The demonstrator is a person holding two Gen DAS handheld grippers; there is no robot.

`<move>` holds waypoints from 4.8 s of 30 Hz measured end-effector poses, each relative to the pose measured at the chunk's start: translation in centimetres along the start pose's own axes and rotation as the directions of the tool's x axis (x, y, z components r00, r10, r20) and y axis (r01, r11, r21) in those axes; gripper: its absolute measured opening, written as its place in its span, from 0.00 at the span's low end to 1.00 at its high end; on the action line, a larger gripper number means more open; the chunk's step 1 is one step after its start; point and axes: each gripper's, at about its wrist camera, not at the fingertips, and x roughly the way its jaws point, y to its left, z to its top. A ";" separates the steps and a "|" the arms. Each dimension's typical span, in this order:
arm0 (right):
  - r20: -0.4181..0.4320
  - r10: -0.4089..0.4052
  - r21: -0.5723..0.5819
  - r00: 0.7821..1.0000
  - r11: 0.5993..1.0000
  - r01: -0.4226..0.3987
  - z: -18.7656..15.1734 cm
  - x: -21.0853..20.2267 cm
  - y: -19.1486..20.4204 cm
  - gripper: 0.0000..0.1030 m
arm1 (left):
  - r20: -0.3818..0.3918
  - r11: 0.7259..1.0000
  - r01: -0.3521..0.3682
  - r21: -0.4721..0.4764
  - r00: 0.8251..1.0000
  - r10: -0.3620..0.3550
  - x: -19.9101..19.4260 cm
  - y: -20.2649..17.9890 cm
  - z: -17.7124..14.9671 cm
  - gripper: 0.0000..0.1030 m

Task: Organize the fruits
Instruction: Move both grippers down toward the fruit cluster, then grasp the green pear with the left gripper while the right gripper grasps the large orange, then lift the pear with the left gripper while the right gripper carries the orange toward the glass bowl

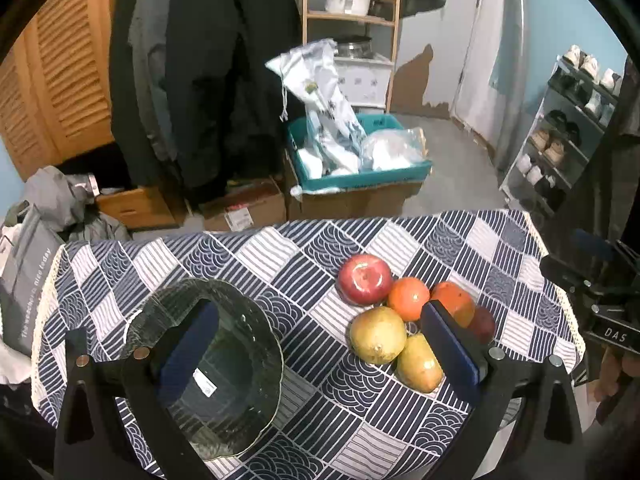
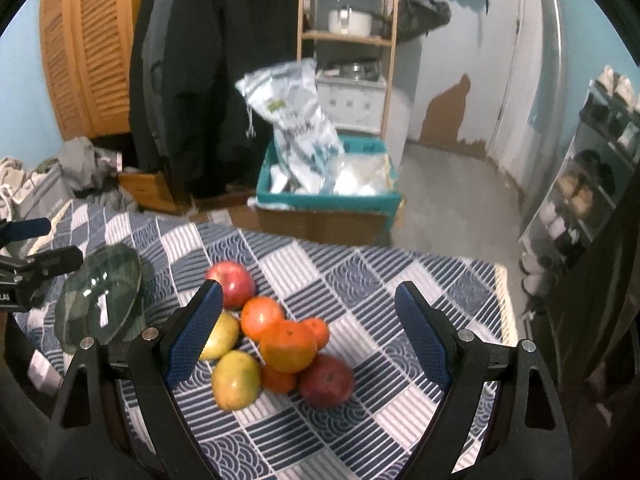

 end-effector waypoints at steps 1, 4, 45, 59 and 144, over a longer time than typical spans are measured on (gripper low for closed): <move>-0.017 0.002 0.001 1.000 1.000 -0.002 -0.2 0.5 0.0 0.84 | -0.015 1.000 -0.003 0.002 1.000 0.003 0.5 -0.1 0.0 0.99; -0.068 0.017 0.004 0.998 1.000 -0.017 -0.7 1.9 0.0 0.84 | -0.060 1.000 0.003 0.000 0.998 -0.003 2.1 -0.2 -0.3 0.99; -0.401 0.141 0.012 0.905 0.989 -0.149 -5.9 16.5 1.0 0.67 | -0.318 0.998 0.053 -0.022 0.946 -0.057 15.3 -1.9 -2.6 0.98; -0.313 0.105 0.034 0.944 0.995 -0.099 -5.3 13.7 -1.6 0.66 | -0.386 0.995 0.089 -0.045 0.917 -0.100 18.0 -4.4 -2.9 0.98; 0.065 0.246 -0.053 0.967 0.969 -0.242 3.4 -1.3 6.8 0.66 | 0.096 0.995 0.091 -0.051 0.992 -0.086 -2.9 3.2 -0.6 0.71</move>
